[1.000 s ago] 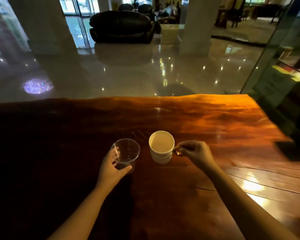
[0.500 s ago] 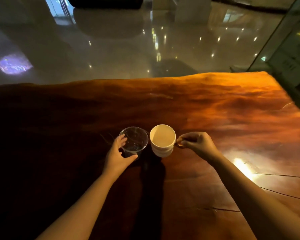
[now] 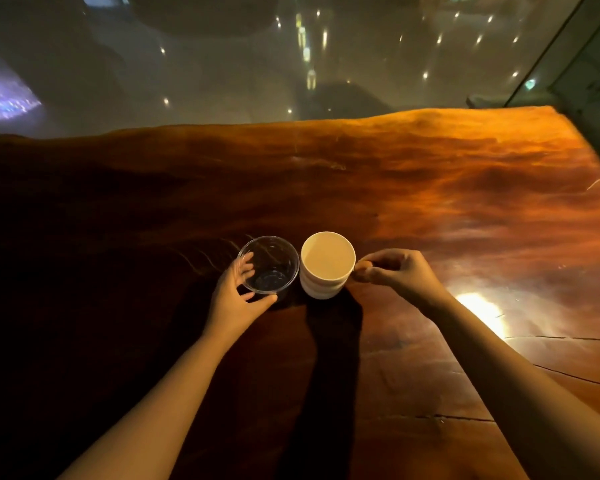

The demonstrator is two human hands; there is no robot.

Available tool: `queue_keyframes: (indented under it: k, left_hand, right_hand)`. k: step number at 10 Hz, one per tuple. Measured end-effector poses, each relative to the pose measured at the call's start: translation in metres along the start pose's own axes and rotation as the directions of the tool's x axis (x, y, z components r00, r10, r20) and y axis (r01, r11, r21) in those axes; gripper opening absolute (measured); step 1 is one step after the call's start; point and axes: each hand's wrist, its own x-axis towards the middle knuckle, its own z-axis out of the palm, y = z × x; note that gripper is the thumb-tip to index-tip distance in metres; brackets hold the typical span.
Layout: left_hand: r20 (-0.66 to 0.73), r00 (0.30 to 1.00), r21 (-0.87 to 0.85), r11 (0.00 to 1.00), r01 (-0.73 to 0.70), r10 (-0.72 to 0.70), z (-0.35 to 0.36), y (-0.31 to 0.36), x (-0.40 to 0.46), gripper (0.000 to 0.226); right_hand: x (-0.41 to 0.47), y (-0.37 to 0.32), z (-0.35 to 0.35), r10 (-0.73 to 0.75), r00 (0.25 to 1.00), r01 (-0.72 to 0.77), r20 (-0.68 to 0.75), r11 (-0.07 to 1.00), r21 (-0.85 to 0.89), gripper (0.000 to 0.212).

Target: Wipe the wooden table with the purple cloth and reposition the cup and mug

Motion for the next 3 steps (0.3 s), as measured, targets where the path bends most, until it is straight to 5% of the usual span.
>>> queue_keyframes:
  k: [3]
  left_hand:
    - [0.028, 0.997, 0.016, 0.997, 0.07, -0.071, -0.01, 0.013, -0.016, 0.103]
  right_hand:
    - [-0.009, -0.006, -0.006, 0.049, 0.999, -0.049, 0.001, 0.997, 0.053, 0.04]
